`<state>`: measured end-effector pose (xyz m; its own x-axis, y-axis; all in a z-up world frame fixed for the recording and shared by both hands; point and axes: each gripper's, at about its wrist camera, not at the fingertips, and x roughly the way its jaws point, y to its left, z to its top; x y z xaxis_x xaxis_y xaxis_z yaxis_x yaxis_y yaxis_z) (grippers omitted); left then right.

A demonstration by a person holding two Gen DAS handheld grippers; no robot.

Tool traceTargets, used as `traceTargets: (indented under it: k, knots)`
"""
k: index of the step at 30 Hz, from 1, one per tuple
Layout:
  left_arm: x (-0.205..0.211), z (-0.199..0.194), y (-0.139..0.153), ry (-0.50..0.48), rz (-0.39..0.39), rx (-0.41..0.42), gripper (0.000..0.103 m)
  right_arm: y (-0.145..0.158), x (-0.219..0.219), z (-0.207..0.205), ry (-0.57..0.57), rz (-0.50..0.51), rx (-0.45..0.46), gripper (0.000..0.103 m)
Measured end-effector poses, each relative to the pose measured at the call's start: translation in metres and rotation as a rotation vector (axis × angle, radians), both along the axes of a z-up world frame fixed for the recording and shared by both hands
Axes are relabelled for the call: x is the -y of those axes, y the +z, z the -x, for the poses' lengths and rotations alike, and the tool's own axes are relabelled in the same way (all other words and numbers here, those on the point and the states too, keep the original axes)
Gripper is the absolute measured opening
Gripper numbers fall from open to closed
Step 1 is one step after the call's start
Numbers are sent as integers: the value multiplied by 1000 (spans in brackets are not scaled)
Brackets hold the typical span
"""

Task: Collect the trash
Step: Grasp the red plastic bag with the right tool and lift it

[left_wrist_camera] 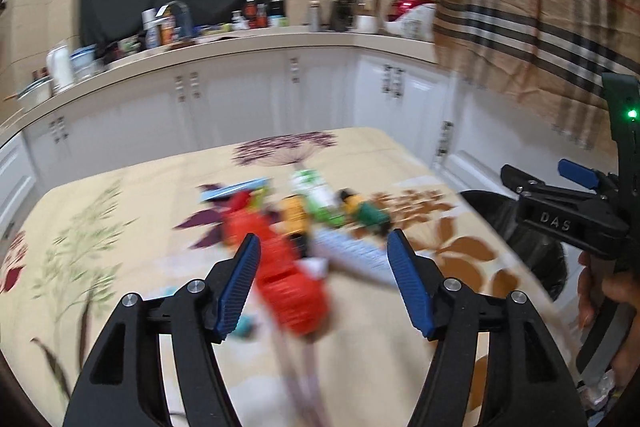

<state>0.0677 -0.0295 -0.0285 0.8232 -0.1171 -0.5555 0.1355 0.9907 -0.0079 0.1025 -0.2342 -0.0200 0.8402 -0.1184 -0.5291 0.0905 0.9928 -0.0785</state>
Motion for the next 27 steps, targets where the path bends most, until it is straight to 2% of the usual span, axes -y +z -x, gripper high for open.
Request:
traceTargets:
  k: [7,18,20,21,24,26,27]
  knots:
    - [-64,19,-8,139,-13,-15,66,-4,-56,-8,143,-66,-63,95]
    - [-145,43,-17,328,-8,-29,66,-8,-168,1,382,-25,-90,95]
    - [-155,45,-19,350,-2,-32,67,-12,-183,1,412,-13,-108,85]
    - [-158,46,-20,356,1,-33,67,-15,-191,-1,422,-3,-126,73]
    - [-166,49,-22,362,13,-40,67,-25,-200,-12,436,-4,-192,59]
    - [-167,49,-23,357,19,-42,67,-31,-201,-14,440,-9,-218,41]
    - [-166,48,-23,352,22,-43,67,-34,-201,-16,448,-17,-236,27]
